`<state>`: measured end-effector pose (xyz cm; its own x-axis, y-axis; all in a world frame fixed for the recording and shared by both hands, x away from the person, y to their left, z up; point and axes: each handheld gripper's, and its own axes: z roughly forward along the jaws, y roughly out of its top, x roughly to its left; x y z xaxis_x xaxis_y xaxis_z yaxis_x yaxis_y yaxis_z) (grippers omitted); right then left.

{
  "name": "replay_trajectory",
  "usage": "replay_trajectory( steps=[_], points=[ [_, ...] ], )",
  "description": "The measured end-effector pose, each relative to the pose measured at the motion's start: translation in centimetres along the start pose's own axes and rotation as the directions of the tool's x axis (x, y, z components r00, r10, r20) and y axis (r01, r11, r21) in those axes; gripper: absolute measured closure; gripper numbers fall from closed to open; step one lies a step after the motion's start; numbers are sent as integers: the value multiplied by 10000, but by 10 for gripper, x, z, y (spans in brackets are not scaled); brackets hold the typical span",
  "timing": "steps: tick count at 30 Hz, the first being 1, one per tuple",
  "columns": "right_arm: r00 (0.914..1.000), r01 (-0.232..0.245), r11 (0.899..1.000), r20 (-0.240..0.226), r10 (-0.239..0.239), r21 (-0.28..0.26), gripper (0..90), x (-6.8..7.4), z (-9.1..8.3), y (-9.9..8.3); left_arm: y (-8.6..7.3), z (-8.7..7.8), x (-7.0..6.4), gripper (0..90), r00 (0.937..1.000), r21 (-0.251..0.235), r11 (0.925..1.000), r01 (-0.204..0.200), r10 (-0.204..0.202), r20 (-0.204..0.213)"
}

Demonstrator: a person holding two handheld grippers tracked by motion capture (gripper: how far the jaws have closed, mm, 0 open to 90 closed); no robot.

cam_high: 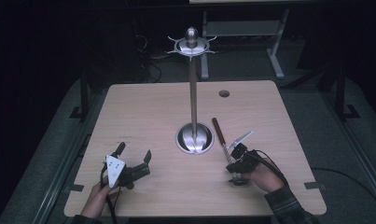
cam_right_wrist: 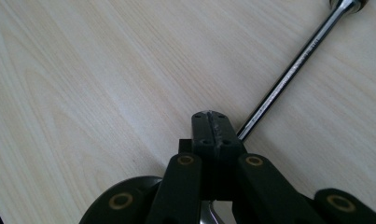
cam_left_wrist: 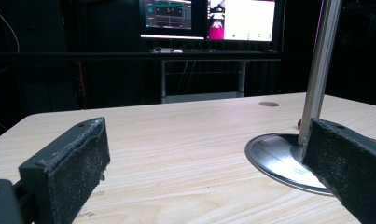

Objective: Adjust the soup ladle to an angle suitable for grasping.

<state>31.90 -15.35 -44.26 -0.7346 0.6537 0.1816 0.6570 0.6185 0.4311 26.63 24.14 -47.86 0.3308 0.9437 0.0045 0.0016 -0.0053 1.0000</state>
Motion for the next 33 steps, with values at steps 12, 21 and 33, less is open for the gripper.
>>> replay_trajectory(
  steps=[12, 21, 33],
  points=[
    [9982, -501, 9981, 343, 488, 365, 898, -13, -5, -6, 0, 0, 0, 2, 10000, 11, 10000, -6, 6, -13],
    [9907, -1039, 9937, 924, 997, 416, 898, -33, -12, -14, 0, 0, 0, 2, 10000, 3, 10000, -2, 2, -13],
    [9761, -1563, 9875, 1560, 1513, 199, 899, -60, -28, -23, 0, 0, 0, 2, 10000, 9, 10000, -8, 8, -6]
  ],
)
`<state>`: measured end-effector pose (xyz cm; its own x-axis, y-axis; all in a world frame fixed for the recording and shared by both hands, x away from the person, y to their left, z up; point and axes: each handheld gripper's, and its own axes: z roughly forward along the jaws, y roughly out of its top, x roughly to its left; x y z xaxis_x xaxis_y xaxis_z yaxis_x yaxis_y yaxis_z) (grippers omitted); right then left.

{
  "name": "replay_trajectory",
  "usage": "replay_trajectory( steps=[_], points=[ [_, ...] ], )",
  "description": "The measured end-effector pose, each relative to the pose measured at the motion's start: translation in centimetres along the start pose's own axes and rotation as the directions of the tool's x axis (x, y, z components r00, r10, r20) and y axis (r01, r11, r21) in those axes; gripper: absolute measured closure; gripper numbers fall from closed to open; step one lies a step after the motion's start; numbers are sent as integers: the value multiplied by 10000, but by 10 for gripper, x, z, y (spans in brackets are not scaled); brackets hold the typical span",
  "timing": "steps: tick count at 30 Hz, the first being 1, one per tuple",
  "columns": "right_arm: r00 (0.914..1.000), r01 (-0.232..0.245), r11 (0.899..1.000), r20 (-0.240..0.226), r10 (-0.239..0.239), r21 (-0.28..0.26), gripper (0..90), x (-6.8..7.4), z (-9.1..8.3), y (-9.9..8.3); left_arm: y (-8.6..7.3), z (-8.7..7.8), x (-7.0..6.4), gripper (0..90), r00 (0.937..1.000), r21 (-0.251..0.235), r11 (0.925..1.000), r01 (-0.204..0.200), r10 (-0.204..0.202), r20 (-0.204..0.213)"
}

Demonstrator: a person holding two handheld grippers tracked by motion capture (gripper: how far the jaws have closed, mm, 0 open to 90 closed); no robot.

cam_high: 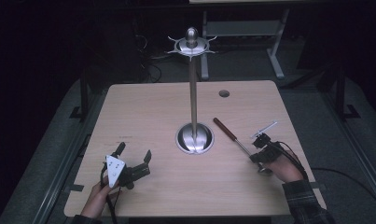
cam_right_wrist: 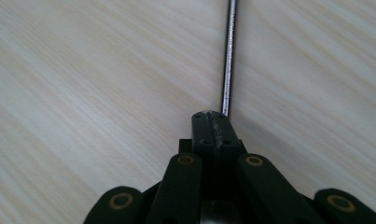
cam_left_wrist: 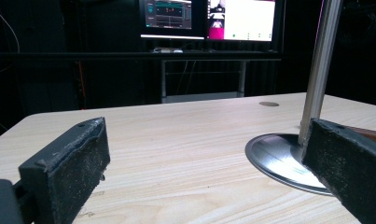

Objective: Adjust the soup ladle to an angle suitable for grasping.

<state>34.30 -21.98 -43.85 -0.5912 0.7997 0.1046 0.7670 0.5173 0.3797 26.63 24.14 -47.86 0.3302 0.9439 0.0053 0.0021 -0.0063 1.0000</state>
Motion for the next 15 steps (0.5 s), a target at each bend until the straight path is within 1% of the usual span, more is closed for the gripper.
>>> replay_trajectory(
  steps=[7, 11, 15],
  points=[
    [9999, -12, 10000, 166, 12, -7, 898, -9, -2, 0, 0, 0, 0, 2, 10000, 0, 10000, -1, 1, -1],
    [10000, -13, 9998, 26, 14, -180, 898, -11, -3, -1, 0, 0, 0, 2, 10000, 4, 10000, -2, 2, -1],
    [9996, -50, 9982, -294, 32, -598, 897, -11, -9, 1, 0, 0, 0, 2, 10000, -5, 10000, -3, 3, 0]
  ],
)
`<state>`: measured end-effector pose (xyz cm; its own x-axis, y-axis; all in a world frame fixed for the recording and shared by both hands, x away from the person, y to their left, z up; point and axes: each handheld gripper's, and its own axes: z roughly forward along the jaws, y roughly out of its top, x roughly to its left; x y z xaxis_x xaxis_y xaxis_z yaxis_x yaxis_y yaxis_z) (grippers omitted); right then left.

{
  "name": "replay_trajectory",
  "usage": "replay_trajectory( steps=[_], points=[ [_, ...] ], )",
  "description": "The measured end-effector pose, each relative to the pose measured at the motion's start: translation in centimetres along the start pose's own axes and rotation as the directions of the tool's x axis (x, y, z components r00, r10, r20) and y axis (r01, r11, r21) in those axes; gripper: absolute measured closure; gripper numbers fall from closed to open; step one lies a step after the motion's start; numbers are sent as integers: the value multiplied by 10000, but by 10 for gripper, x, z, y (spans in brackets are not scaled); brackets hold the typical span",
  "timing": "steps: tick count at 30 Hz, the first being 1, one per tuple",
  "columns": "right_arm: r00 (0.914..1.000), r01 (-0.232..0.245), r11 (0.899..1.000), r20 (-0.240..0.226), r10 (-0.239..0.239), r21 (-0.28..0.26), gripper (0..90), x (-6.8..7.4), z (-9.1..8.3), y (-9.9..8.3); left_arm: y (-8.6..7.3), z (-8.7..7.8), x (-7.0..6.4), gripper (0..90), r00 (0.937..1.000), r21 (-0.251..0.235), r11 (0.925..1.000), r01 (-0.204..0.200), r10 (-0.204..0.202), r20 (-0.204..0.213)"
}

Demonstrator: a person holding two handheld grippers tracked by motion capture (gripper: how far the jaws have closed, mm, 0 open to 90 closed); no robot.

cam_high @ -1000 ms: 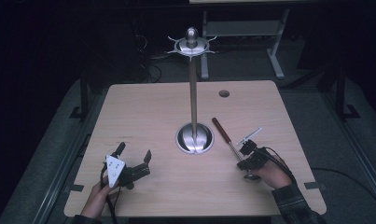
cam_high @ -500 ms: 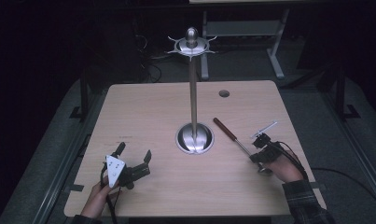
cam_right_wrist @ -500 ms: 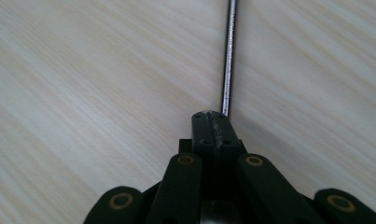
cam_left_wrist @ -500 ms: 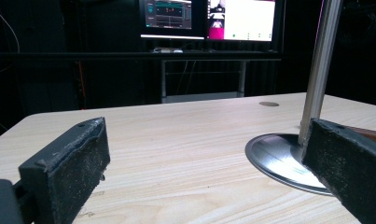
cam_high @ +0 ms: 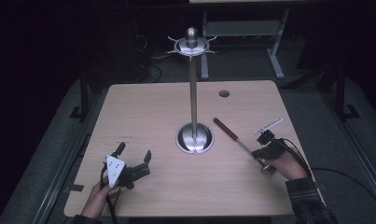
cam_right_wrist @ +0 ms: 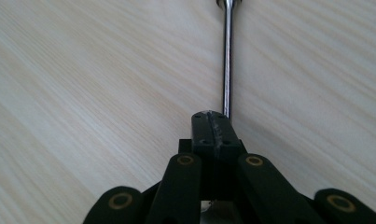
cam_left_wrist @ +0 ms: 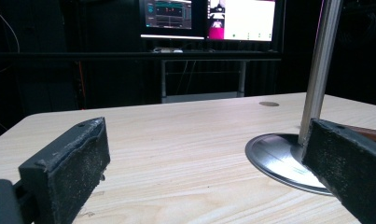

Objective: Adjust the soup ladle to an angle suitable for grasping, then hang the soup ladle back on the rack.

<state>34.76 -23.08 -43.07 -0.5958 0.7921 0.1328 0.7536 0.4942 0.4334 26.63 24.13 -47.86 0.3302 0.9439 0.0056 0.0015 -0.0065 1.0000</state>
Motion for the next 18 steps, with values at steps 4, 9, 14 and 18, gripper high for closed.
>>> replay_trajectory(
  steps=[4, 9, 14, 18],
  points=[
    [9998, -22, 9995, -196, 15, -325, 855, -1, -5, 4, 0, 0, 0, 2, 10000, -2, 10000, 4, -4, -1],
    [9992, -55, 9990, -389, 37, -451, 813, -2, -5, 12, 0, -1, 0, 2, 10000, 63, 10000, -59, 59, -8],
    [9987, -93, 9987, -514, 67, -503, 769, -3, -3, 24, 0, 0, 0, 2, 10000, 6, 10000, 0, 0, -9],
    [9988, -77, 9989, -494, 55, -458, 749, -5, -1, 37, 0, 0, 0, 2, 10000, 8, 10000, 2, -2, -9]
  ],
)
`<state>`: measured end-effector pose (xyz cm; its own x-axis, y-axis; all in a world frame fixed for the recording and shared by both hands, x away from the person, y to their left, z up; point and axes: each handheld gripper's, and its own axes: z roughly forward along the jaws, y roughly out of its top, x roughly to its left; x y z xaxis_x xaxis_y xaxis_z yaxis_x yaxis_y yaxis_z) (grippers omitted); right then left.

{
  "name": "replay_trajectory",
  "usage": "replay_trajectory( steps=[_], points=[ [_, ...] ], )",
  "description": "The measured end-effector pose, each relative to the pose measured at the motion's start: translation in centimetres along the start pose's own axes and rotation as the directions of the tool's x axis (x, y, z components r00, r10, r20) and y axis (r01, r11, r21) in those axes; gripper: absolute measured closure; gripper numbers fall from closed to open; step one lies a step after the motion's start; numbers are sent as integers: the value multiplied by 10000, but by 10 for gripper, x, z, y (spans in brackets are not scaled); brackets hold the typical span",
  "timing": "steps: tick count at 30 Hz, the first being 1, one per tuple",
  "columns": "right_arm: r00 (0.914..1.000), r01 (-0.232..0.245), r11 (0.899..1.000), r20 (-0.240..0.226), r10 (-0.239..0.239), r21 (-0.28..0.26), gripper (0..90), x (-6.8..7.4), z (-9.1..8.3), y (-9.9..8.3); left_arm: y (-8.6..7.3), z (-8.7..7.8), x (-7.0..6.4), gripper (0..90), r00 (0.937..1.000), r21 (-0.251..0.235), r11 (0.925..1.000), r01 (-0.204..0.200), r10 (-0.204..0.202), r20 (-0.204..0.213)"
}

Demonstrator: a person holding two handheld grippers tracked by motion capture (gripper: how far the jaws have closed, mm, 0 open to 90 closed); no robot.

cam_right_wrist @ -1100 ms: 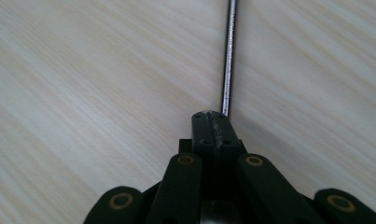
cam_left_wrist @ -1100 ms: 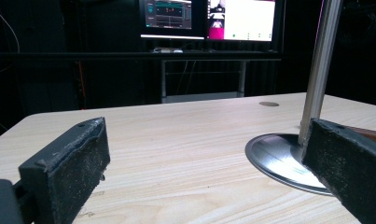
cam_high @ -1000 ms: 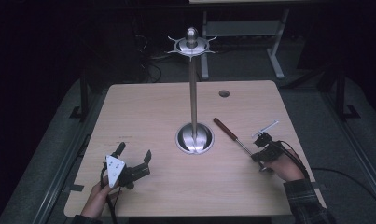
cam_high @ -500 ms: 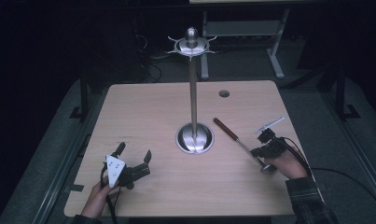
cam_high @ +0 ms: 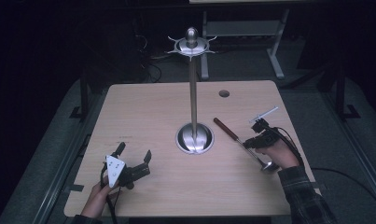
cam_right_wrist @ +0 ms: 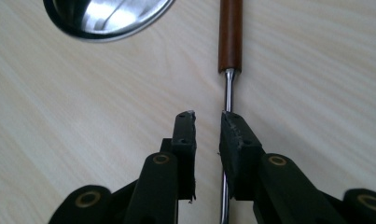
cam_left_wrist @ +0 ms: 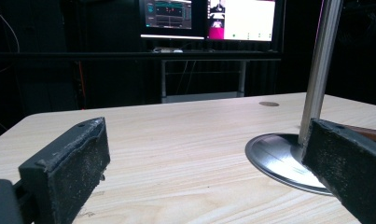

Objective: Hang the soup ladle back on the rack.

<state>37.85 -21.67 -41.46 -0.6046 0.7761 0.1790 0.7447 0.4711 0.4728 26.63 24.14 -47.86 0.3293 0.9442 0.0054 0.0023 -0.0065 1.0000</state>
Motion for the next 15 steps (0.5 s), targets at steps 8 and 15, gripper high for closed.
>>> replay_trajectory(
  steps=[8, 15],
  points=[
    [9998, 177, 9997, -37, -177, 166, 718, -4, 10, 26, 0, 0, 0, 2, 10000, 5, 10000, 6, -6, 0],
    [9990, 413, 9984, 138, -418, 385, 702, -4, 22, 43, 0, 0, 0, 2, 10000, -8, 10000, 7, -7, 17]
  ],
)
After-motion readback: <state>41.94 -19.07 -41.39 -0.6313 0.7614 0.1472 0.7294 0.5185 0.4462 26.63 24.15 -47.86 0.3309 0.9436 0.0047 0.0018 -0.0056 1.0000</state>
